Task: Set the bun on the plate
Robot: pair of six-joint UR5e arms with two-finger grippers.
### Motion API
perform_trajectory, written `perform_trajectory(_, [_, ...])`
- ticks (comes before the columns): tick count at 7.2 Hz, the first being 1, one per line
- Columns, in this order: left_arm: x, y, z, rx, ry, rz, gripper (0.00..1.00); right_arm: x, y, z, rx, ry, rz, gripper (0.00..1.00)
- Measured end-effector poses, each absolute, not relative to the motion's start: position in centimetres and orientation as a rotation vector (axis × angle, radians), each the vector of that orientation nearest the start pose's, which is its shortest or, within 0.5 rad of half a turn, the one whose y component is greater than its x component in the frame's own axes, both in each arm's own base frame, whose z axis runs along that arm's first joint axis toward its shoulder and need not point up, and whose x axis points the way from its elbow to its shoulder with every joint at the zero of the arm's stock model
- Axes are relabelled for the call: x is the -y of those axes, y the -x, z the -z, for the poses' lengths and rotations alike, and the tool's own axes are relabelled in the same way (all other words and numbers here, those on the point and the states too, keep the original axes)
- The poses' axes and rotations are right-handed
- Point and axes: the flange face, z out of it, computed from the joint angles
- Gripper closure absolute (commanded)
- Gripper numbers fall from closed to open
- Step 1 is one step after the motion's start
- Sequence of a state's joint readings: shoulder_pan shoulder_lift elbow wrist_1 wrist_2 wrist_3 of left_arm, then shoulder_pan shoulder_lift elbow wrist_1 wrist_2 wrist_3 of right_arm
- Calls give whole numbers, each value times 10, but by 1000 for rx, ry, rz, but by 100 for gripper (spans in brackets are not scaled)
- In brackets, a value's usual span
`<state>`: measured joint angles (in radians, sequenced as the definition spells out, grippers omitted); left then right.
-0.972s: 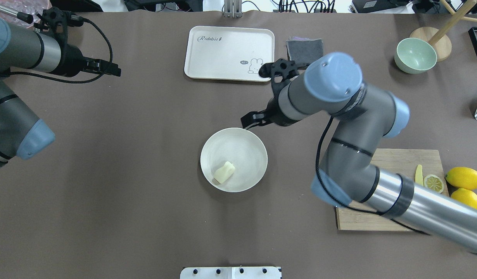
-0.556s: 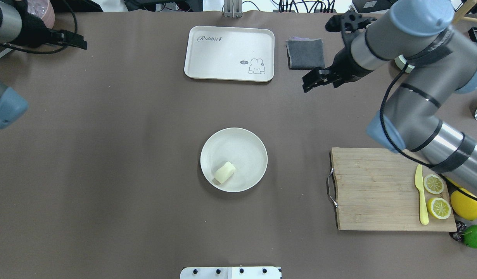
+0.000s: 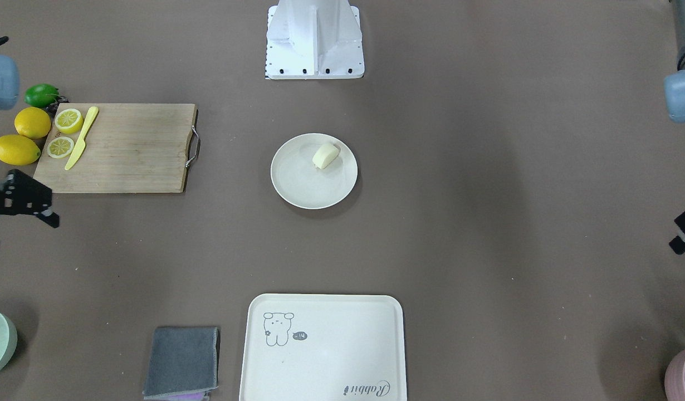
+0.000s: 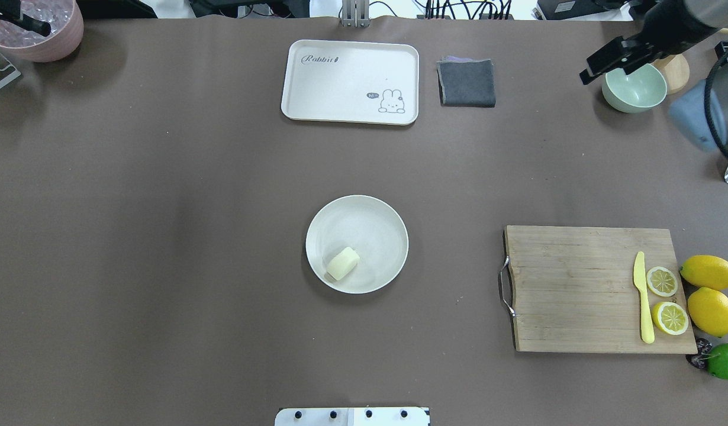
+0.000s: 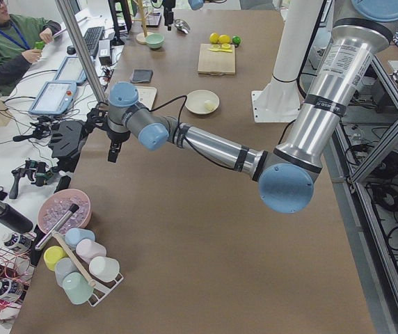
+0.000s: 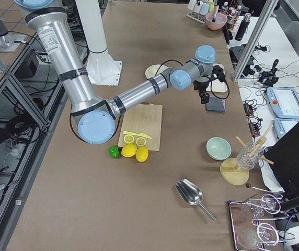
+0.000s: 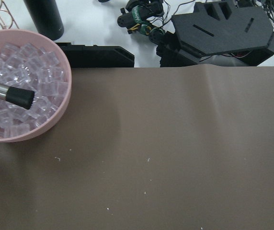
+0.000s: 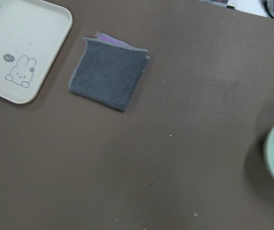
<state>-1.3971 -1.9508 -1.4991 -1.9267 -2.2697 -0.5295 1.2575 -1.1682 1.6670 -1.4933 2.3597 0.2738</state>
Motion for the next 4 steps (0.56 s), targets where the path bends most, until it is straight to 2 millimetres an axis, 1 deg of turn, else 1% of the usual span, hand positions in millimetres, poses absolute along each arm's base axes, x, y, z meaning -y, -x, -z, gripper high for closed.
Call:
perform_trajectory(2, [665,4,-467,-836,-332,109,2,630,71,-395,827,-277,285,0])
perform_trajectory(4, [666,43,-496,-844,-301,112,2,638,20,-429,788,-245,286,0])
